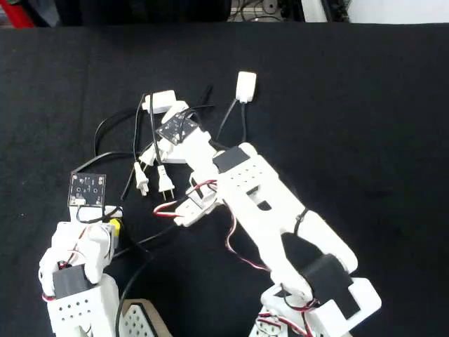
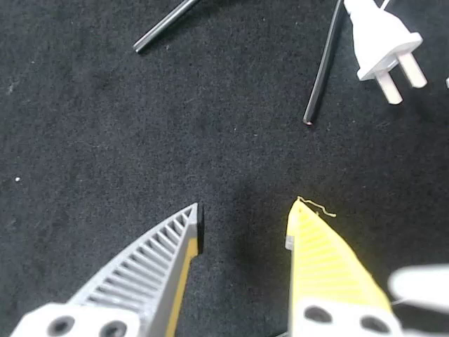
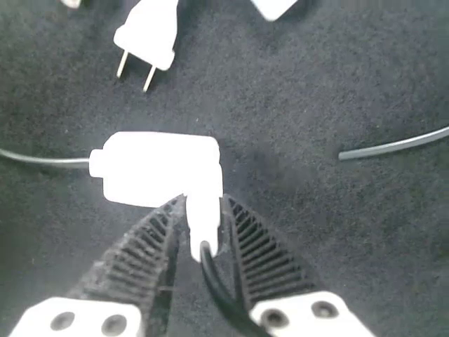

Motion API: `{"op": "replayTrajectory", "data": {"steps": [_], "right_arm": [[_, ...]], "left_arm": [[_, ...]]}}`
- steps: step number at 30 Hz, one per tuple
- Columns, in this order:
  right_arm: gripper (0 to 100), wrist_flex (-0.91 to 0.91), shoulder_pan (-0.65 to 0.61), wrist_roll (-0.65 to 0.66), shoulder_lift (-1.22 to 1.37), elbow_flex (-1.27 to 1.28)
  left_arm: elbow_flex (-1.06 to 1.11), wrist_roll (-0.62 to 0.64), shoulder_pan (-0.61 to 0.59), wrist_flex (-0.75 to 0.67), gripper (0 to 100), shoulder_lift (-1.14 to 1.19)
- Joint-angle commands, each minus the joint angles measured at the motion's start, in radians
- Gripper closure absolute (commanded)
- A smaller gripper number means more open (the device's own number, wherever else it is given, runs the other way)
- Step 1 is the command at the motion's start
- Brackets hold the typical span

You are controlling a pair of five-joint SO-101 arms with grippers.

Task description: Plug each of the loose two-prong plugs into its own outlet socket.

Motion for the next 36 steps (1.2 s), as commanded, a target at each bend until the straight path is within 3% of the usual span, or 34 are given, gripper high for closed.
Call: {"op": "replayTrajectory", "data": {"steps": [1, 21, 36], "right_arm": [[98.7, -0.037, 0.012, -0.012, 0.002, 0.022], [98.7, 0.029, -0.028, -0.005, 0.001, 0.033], [98.6, 0.023, -0.190, -0.011, 0.002, 0.128]], "left_arm": [[-0.010, -0.006, -0.007, 0.005, 79, -0.009], [-0.010, -0.006, -0.005, 0.005, 79, -0.009], [-0.010, -0.006, -0.007, 0.005, 79, -0.009]]}}
